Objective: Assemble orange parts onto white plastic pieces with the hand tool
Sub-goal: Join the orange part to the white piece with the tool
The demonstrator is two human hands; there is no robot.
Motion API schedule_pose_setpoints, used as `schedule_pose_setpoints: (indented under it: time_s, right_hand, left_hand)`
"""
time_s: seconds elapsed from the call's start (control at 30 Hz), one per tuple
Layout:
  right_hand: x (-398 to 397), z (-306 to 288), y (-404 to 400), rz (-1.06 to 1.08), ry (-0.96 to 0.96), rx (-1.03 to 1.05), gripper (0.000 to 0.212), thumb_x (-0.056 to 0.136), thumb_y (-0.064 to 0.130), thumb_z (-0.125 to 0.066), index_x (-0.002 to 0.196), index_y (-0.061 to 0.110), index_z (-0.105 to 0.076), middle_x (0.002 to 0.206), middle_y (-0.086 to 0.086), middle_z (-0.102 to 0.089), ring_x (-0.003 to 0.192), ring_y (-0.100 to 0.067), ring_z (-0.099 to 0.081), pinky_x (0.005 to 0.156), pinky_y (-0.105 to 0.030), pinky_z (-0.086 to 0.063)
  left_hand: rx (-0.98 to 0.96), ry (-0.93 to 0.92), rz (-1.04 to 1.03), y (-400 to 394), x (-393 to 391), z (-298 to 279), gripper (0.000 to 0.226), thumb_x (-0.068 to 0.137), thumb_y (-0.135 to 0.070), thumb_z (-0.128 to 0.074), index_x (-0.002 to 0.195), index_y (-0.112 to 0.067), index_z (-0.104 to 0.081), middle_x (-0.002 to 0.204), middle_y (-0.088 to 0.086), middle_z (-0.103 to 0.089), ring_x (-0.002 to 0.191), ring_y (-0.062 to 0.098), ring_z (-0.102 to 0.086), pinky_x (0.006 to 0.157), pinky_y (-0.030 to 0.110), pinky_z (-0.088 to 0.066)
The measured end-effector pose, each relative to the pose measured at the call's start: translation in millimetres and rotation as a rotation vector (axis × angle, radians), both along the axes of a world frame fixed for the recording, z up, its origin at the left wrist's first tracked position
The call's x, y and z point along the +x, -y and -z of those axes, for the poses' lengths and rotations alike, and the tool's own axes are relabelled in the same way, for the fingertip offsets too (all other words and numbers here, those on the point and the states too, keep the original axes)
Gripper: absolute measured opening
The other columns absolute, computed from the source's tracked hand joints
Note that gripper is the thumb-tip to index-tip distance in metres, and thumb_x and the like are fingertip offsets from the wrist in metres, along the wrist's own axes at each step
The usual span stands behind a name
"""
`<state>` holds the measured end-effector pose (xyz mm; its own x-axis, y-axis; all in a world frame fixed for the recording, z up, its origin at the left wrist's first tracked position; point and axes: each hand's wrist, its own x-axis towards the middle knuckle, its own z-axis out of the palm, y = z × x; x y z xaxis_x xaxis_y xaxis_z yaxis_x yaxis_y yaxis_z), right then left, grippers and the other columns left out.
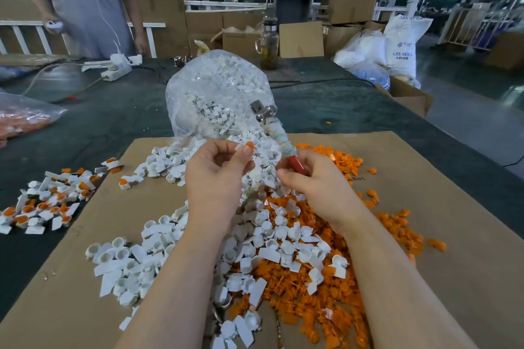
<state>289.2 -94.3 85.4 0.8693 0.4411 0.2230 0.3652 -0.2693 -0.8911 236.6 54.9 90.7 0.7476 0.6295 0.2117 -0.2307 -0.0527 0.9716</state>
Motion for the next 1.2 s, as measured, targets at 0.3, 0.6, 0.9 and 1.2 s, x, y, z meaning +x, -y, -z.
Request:
schedule_pose_setpoints:
  time_s: [0.3,0.6,0.9,1.2]
  right_hand:
    - [-1,2,-16,0.194,0.190,0.090,0.017,0.090,0.029,-0.069,0.103,0.018,-0.069,0.087,0.009,-0.069,0.080,-0.002,-0.065,0.071,-0.019,-0.053]
    - [-1,3,-18,0.219,0.148,0.098,0.011,0.090,0.030,-0.067,0.095,0.020,-0.067,0.080,0.010,-0.068,0.075,-0.004,-0.065,0.067,-0.018,-0.053]
    - [-1,3,-20,0.220,0.137,0.137,0.013,0.092,0.030,-0.065,0.090,0.018,-0.068,0.069,0.007,-0.064,0.067,-0.005,-0.062,0.057,-0.011,-0.046]
    - [-2,3,-20,0.207,0.092,0.143,0.017,0.092,0.031,-0.064,0.083,0.016,-0.066,0.070,-0.009,-0.063,0.058,-0.008,-0.054,0.053,-0.016,-0.043]
  left_hand:
    - [0.276,-0.130,-0.049,14,4,7,0.015,0.083,-0.026,-0.079,0.075,-0.025,-0.066,0.065,-0.007,-0.070,0.061,0.007,-0.066,0.060,0.027,-0.053]
    - [0.326,-0.105,-0.064,15,4,9,0.018,0.083,-0.026,-0.078,0.074,-0.028,-0.063,0.068,-0.008,-0.069,0.063,0.007,-0.063,0.061,0.024,-0.051]
    - [0.407,-0.074,-0.084,17,0,5,0.019,0.085,-0.028,-0.077,0.074,-0.031,-0.061,0.067,-0.012,-0.065,0.065,-0.004,-0.059,0.058,0.007,-0.043]
    - [0.509,-0.060,-0.106,17,-1,4,0.026,0.086,-0.027,-0.076,0.072,-0.037,-0.056,0.065,-0.016,-0.063,0.070,-0.006,-0.059,0.061,0.009,-0.045]
